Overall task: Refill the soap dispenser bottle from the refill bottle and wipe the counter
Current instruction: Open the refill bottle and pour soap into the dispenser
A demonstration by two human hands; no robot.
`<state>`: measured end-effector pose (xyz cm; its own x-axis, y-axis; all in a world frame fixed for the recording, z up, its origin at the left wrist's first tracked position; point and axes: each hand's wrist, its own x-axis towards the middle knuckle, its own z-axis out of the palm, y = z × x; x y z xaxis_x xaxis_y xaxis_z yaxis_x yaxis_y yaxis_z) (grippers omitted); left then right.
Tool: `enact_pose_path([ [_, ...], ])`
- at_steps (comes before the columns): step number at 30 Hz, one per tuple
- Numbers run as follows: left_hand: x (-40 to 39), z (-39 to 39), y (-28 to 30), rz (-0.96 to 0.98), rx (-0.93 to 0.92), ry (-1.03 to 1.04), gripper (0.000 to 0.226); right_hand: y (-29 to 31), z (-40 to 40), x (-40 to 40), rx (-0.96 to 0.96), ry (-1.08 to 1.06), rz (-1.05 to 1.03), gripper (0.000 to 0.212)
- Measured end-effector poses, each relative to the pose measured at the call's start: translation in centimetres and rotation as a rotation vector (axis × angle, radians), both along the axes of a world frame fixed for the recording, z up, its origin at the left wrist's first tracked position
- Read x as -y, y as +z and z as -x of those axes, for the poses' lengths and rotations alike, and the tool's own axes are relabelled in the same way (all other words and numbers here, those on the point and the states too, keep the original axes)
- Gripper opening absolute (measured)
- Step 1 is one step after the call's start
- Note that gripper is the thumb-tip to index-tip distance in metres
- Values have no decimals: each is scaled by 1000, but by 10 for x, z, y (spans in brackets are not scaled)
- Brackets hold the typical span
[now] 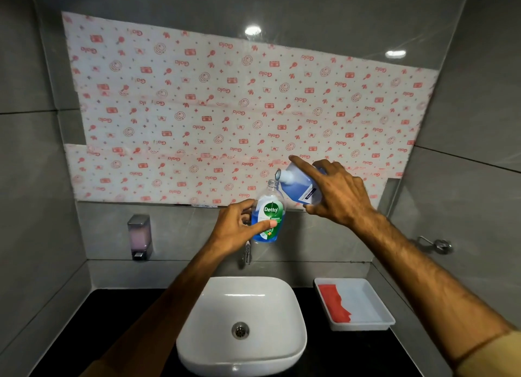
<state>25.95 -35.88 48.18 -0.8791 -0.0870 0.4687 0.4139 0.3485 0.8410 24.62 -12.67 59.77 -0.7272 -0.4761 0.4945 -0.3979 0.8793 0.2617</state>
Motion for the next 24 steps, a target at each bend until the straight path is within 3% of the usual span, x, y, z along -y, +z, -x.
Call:
enact_pose_path([
  [24, -1, -7, 2, -21, 2, -8, 51, 2, 1, 1, -74, -37, -78, 114],
])
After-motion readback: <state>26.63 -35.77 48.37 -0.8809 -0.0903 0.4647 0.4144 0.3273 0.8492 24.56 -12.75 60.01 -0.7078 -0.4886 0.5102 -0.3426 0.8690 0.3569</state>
